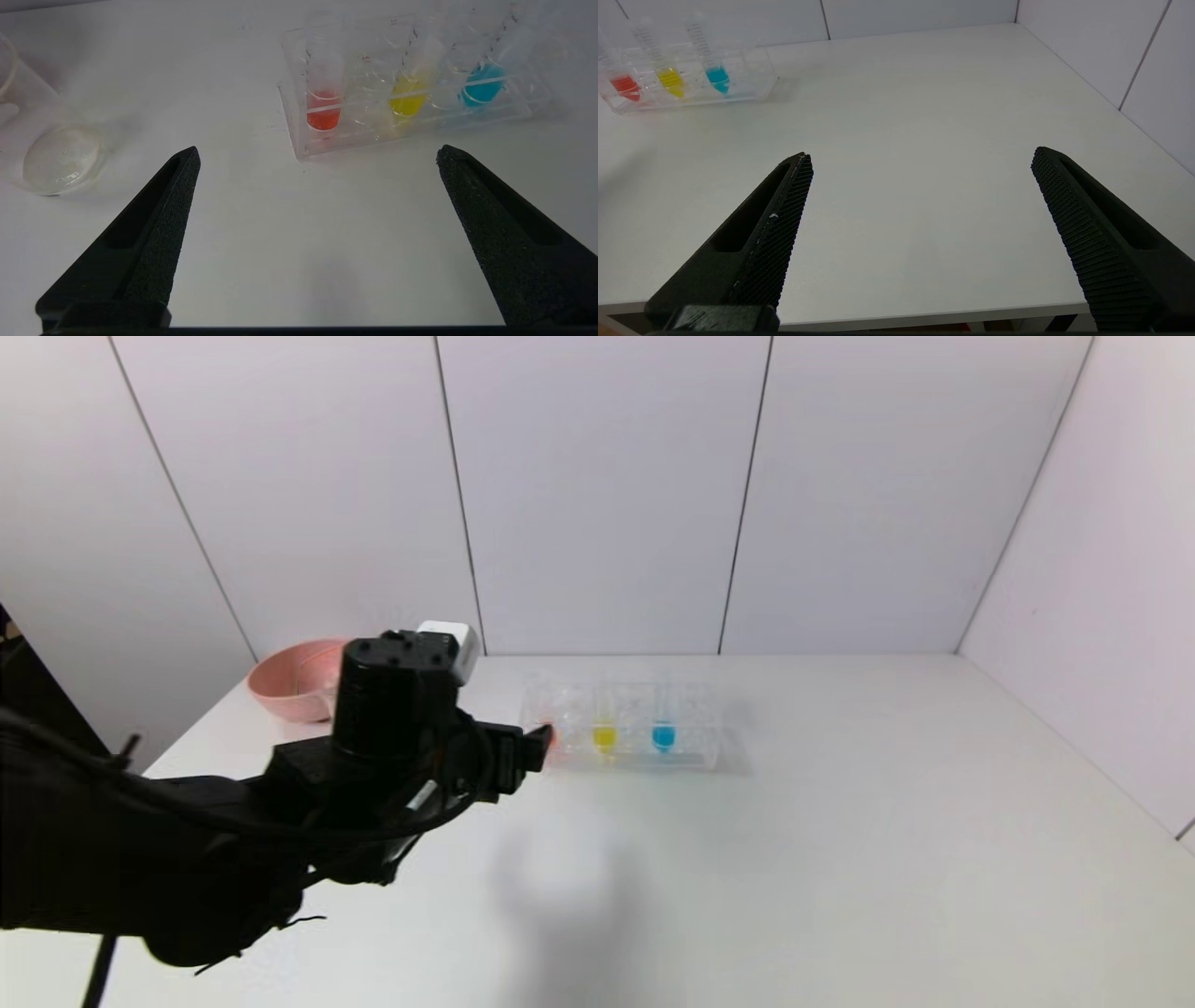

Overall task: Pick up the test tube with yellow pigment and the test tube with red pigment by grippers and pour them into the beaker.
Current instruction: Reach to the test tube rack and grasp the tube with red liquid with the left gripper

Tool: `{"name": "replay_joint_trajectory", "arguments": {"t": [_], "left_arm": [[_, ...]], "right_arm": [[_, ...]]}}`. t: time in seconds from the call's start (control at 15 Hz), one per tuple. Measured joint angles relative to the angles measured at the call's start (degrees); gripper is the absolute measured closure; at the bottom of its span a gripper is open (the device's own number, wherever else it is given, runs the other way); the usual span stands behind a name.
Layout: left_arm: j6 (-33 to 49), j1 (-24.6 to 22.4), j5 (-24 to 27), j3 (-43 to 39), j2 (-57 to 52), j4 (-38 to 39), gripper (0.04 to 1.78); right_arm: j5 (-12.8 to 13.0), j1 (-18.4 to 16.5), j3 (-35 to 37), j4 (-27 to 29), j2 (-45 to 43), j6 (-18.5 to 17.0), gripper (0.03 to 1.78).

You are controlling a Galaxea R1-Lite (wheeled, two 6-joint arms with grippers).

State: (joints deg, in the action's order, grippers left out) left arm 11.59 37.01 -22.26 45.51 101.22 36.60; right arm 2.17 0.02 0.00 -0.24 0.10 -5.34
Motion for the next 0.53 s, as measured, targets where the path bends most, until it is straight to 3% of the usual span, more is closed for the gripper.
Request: {"name": "replay_joint_trajectory", "arguments": {"t": [0.27, 0.53], "left_arm": [[0.9, 1.7, -8.5, 6.2, 9.5, 5.7, 0.06], [0.5, 1.6, -12.0, 10.4, 15.8, 9.4, 0.06]], "right_arm": [[0.0, 0.0, 0.0, 0.0, 0.0, 0.0, 0.10], [0.0, 0.0, 0.0, 0.0, 0.0, 0.0, 0.10]]}}
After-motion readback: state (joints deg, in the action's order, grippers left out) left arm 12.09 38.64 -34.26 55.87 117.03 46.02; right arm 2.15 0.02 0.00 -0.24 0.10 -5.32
